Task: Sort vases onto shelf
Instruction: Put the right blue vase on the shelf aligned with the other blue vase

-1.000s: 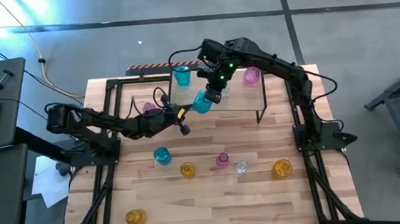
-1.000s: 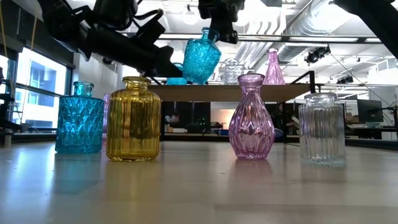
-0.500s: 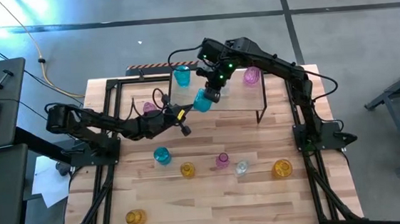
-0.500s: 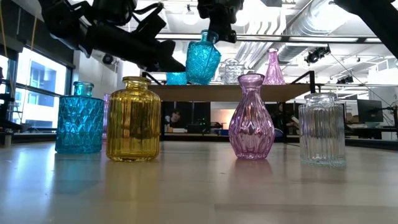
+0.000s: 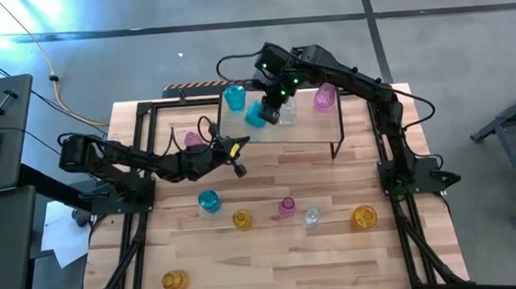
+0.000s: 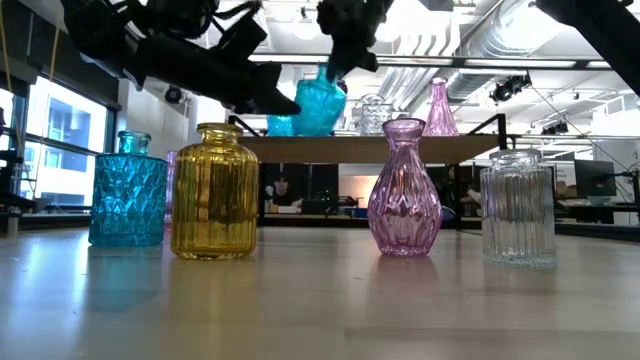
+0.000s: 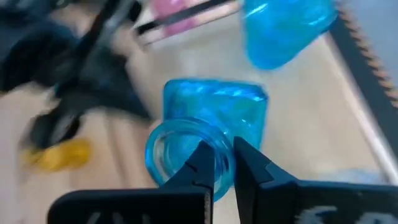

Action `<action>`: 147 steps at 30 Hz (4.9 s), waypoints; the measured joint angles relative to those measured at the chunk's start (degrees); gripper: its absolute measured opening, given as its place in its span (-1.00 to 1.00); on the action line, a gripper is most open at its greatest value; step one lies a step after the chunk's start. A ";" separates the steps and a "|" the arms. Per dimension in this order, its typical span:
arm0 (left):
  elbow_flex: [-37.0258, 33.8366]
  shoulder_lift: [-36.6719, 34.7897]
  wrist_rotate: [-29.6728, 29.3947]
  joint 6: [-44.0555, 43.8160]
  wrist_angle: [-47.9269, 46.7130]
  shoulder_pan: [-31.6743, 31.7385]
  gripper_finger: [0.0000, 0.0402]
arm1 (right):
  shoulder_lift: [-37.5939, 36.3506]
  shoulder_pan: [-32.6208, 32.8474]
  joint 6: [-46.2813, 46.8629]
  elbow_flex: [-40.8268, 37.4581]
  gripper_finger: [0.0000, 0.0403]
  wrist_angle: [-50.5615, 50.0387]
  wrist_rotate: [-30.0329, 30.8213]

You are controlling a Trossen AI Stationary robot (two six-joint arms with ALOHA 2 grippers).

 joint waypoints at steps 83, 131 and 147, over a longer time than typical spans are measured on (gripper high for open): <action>-0.11 -6.82 -5.52 0.37 -7.23 -2.09 -1.00 | -0.33 -2.37 3.02 0.07 -0.89 -3.80 -11.56; 18.16 -12.53 -0.47 -9.01 -33.14 1.56 -1.00 | -0.33 -2.70 -7.31 -0.02 -0.90 -6.68 -9.18; 38.64 -16.27 13.34 -13.83 -63.21 3.52 -1.00 | -0.33 -0.82 7.55 0.02 -0.90 -0.96 -10.54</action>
